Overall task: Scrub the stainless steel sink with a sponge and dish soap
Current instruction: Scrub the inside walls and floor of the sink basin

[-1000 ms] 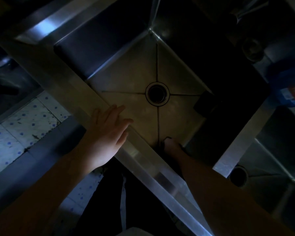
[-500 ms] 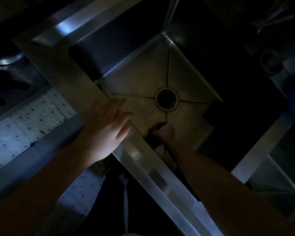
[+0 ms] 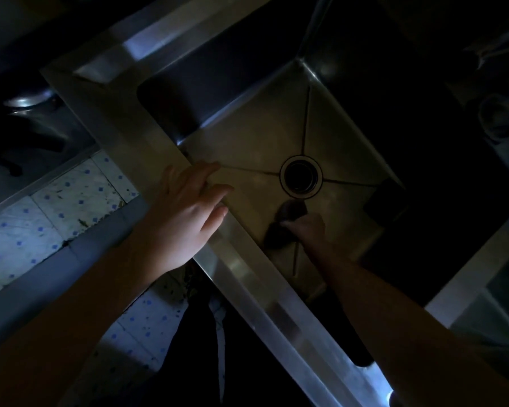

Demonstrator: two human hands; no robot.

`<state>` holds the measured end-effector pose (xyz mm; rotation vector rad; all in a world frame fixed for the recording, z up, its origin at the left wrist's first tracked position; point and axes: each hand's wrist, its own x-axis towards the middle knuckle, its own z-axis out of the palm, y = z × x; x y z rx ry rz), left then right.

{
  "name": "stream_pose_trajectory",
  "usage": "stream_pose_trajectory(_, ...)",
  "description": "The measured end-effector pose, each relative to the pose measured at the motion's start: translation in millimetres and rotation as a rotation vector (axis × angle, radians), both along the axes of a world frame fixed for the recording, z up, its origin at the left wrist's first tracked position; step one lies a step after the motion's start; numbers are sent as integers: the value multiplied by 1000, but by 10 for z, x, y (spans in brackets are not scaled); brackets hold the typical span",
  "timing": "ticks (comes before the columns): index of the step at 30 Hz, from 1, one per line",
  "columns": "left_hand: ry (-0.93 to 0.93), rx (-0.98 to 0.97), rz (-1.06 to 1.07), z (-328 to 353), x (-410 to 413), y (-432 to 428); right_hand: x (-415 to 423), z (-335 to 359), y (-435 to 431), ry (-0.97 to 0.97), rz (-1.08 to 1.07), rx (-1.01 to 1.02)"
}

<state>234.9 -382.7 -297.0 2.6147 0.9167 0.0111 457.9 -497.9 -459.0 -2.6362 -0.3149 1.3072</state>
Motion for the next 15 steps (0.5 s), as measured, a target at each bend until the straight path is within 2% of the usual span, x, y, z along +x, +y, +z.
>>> stream_pose_trajectory(2, -1, 12, -14, 16, 14, 25, 0, 47, -259, 0, 88, -6)
stream_pose_trajectory(7, -18, 67, -52, 52, 47, 82, 164, 161, -600, -152, 31, 15)
stream_pose_trajectory(11, 13, 60, -34, 24, 83, 130, 562, 119, -530, -253, -31, -64)
stream_pose_trajectory(15, 0, 49, -4, -14, 127, 133, 900, 50, -272, -320, -99, -41)
